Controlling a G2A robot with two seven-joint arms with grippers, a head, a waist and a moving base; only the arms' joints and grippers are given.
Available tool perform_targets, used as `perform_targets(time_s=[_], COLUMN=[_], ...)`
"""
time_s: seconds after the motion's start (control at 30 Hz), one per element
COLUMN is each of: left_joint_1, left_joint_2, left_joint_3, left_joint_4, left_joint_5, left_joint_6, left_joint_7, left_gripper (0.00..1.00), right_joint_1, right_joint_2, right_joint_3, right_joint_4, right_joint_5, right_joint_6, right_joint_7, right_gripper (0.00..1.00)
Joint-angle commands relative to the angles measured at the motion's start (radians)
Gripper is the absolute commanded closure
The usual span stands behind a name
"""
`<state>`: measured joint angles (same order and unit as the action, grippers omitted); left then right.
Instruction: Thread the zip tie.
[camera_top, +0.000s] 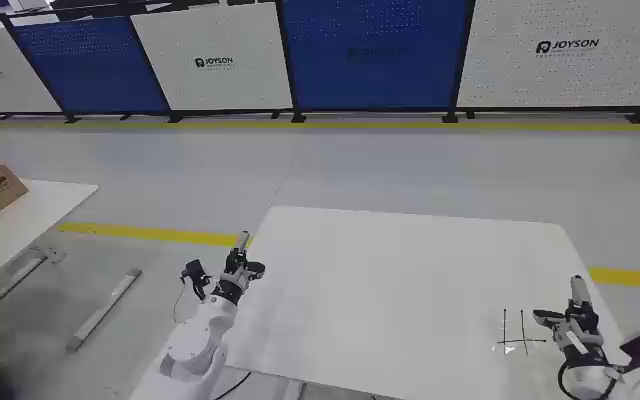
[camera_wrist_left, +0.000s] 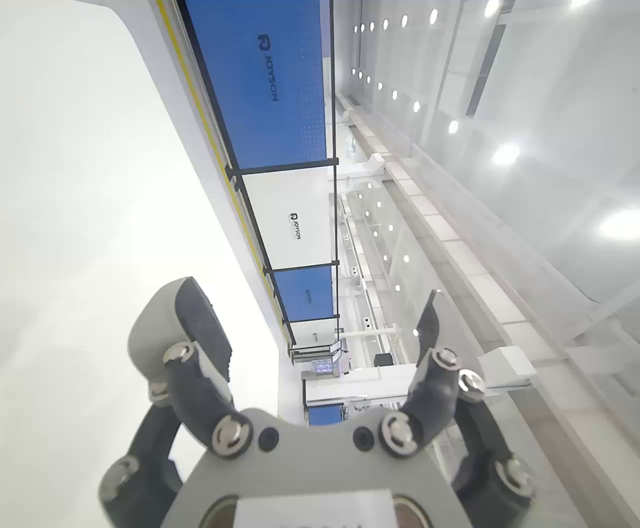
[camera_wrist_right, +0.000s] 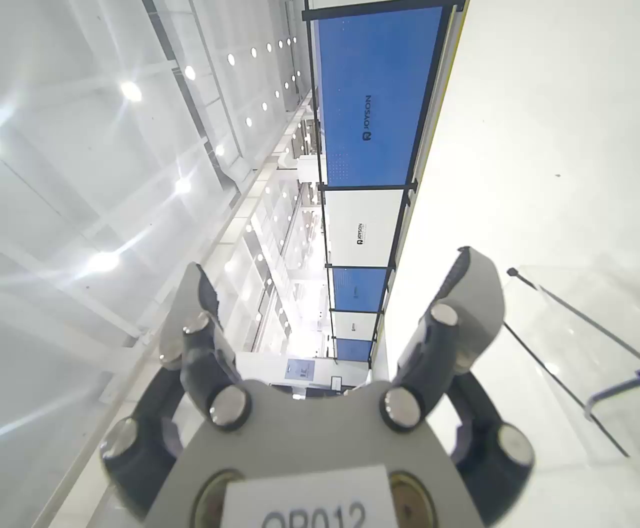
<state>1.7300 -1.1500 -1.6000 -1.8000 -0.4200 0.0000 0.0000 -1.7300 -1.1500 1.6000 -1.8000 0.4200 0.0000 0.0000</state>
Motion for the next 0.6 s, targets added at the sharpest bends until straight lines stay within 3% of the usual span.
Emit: perform_targets(time_s=[0.0,0.03,0.07,0.1,0.13,0.17,0.3,0.57], left_joint_1=[0.000,0.000,0.000,0.000,0.000,0.000,0.000,0.000], left_joint_2=[0.000,0.000,0.000,0.000,0.000,0.000,0.000,0.000], left_joint_3=[0.000,0.000,0.000,0.000,0.000,0.000,0.000,0.000], left_joint_4=[0.000,0.000,0.000,0.000,0.000,0.000,0.000,0.000], left_joint_5=[0.000,0.000,0.000,0.000,0.000,0.000,0.000,0.000], left_joint_6=[0.000,0.000,0.000,0.000,0.000,0.000,0.000,0.000], left_joint_7=[0.000,0.000,0.000,0.000,0.000,0.000,0.000,0.000], left_gripper=[0.00,0.22,0.22,0.22,0.00,0.00,0.00,0.00], right_joint_1=[0.000,0.000,0.000,0.000,0.000,0.001,0.005,0.014], right_joint_2=[0.000,0.000,0.000,0.000,0.000,0.000,0.004,0.033], right_joint_3=[0.000,0.000,0.000,0.000,0.000,0.001,0.025,0.115], right_joint_4=[0.000,0.000,0.000,0.000,0.000,0.000,-0.001,0.006], right_joint_5=[0.000,0.000,0.000,0.000,0.000,-0.003,-0.027,-0.109], right_joint_6=[0.000,0.000,0.000,0.000,0.000,0.000,0.003,0.029], right_joint_7=[0.000,0.000,0.000,0.000,0.000,0.000,0.070,0.443], right_gripper=[0.22,0.22,0.22,0.00,0.22,0.00,0.00,0.00])
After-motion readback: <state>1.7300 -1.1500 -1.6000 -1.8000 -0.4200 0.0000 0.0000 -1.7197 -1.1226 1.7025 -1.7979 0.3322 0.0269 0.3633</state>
